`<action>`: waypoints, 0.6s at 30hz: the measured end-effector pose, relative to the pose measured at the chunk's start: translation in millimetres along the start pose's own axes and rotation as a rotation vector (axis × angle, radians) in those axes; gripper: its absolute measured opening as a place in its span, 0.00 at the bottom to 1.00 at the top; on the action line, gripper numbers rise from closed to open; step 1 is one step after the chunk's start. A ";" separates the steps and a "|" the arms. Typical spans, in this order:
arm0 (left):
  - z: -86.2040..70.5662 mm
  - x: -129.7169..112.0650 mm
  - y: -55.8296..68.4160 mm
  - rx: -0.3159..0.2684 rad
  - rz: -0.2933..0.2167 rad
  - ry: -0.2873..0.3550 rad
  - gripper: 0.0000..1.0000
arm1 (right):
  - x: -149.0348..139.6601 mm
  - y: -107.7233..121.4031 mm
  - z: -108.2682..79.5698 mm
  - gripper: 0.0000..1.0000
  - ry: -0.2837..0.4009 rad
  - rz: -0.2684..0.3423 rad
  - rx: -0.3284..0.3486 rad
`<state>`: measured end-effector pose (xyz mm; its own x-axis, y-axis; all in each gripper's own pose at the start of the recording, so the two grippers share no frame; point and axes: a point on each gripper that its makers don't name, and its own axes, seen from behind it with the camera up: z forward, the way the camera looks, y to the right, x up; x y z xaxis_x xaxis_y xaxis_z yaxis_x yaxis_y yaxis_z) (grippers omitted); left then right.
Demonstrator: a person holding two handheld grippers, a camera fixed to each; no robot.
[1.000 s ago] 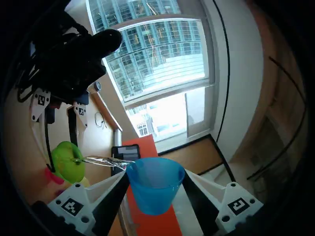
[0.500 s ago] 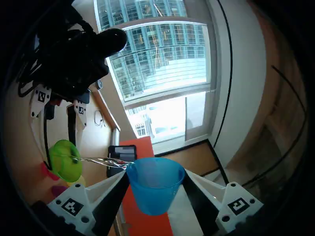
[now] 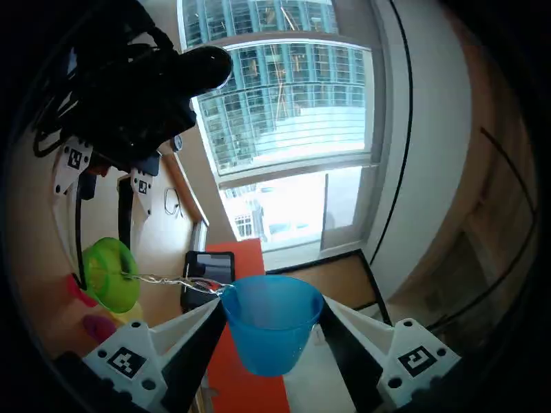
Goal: Pour water
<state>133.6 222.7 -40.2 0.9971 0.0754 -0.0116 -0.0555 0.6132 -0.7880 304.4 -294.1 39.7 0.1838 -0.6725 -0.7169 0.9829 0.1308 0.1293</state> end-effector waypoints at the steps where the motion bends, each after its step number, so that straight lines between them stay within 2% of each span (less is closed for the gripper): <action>1: -0.1 0.0 -0.1 0.000 0.000 0.000 0.85 | 0.1 0.6 0.2 0.92 -0.001 -0.006 -0.001; 18: 0.2 -0.9 0.5 -0.006 -0.001 -0.002 0.85 | 0.0 10.7 2.1 0.92 -0.007 -0.097 -0.013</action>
<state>132.7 223.1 -40.4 0.9970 0.0767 -0.0094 -0.0543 0.6085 -0.7917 314.9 -294.2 42.6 0.0875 -0.6877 -0.7207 0.9960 0.0740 0.0503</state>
